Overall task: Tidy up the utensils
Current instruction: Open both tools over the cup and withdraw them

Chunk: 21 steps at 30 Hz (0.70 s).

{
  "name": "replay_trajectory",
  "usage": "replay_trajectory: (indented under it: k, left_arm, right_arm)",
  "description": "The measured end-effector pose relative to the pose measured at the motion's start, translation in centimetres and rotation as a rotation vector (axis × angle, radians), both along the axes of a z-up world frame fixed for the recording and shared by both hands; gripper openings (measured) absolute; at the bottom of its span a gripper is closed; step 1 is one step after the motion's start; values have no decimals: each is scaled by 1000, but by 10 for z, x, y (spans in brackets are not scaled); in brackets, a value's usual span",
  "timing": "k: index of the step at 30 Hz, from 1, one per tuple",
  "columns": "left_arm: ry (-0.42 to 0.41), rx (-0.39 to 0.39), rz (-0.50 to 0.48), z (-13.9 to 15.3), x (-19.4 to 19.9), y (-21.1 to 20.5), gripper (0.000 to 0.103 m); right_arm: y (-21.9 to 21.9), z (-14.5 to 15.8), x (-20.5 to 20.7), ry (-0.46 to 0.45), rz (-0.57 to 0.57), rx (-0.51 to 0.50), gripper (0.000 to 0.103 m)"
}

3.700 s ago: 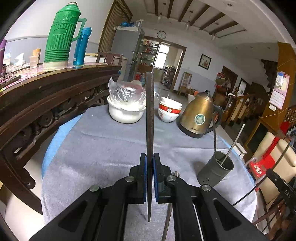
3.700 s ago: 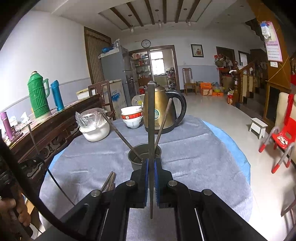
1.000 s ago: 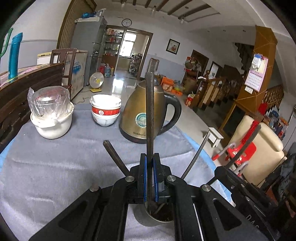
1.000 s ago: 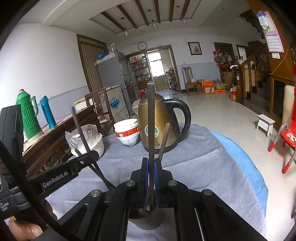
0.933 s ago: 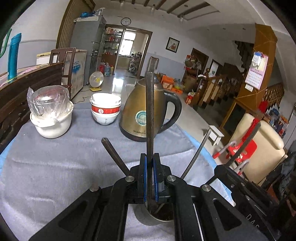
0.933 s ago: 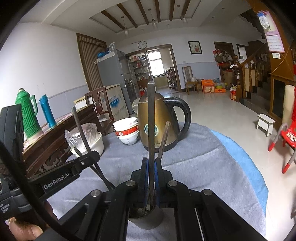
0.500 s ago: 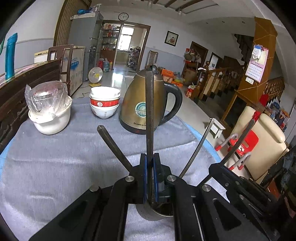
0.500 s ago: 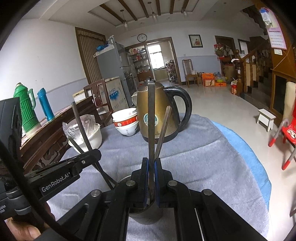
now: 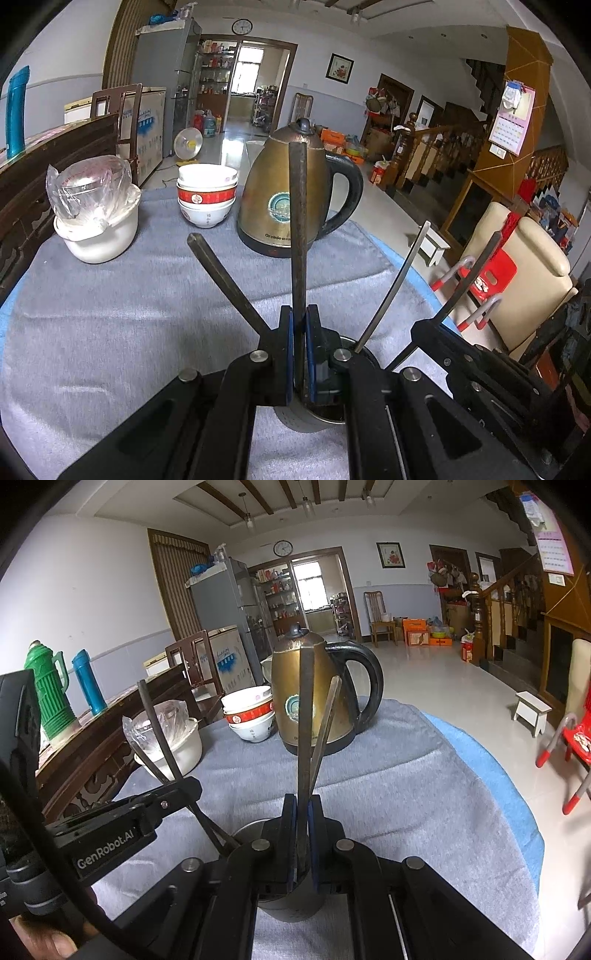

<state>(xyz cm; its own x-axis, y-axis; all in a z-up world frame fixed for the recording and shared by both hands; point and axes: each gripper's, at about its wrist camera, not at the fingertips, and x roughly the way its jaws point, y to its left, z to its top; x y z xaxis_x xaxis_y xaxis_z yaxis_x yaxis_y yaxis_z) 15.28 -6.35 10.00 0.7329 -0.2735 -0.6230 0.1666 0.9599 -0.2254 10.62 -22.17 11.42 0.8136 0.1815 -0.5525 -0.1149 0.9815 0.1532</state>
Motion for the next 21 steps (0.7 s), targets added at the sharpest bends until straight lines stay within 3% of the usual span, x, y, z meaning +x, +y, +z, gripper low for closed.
replay_trajectory:
  k: [12, 15, 17, 18, 19, 21]
  left_arm:
    - [24, 3, -14, 1, 0, 0, 7]
    - [20, 9, -9, 4, -3, 2, 8]
    - [14, 9, -1, 7, -7, 5, 8]
    - [12, 6, 0, 9, -9, 7, 8]
    - [11, 5, 3, 10, -11, 9, 10]
    - [7, -2, 15, 15, -16, 15, 18]
  right_arm:
    - [2, -3, 6, 37, 1, -16, 8]
    - [1, -1, 5, 38, -11, -30, 14]
    - [0, 2, 2, 33, -25, -37, 24]
    - [-1, 4, 1, 29, -32, -36, 37]
    - [-2, 6, -2, 20, -42, -33, 57]
    - [-4, 12, -8, -11, -57, -37, 67]
